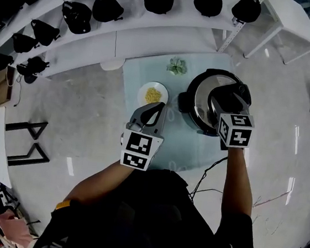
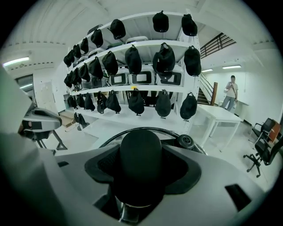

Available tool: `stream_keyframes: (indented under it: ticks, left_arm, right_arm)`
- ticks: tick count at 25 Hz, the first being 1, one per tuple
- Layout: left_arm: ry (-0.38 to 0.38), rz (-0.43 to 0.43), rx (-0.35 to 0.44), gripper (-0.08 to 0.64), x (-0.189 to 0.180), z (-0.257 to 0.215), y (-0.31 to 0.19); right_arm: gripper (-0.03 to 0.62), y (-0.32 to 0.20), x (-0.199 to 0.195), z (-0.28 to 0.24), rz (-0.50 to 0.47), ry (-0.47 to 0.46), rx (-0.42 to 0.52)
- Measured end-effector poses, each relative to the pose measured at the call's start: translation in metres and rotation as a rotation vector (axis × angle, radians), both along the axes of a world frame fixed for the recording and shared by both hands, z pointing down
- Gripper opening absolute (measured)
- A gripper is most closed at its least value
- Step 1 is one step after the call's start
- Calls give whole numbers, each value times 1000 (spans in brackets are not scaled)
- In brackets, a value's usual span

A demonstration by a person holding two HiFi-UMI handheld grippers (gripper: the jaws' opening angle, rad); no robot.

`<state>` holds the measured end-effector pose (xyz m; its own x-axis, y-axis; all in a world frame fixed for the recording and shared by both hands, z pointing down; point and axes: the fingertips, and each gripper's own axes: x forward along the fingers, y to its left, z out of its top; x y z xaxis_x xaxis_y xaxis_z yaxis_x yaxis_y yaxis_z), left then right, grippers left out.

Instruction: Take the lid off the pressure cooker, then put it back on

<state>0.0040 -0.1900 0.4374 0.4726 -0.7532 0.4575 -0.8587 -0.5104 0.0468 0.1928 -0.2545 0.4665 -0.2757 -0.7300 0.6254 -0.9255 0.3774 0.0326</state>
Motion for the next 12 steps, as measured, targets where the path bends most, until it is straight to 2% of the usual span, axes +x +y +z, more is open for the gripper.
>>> stream_keyframes:
  ticks: [9, 12]
  left_arm:
    - [4, 13, -7, 8, 5, 3, -3]
    - [6, 22, -8, 8, 8, 3, -5]
  right_arm:
    - [288, -1, 0, 3, -48, -25, -16]
    - [288, -2, 0, 3, -34, -29, -11]
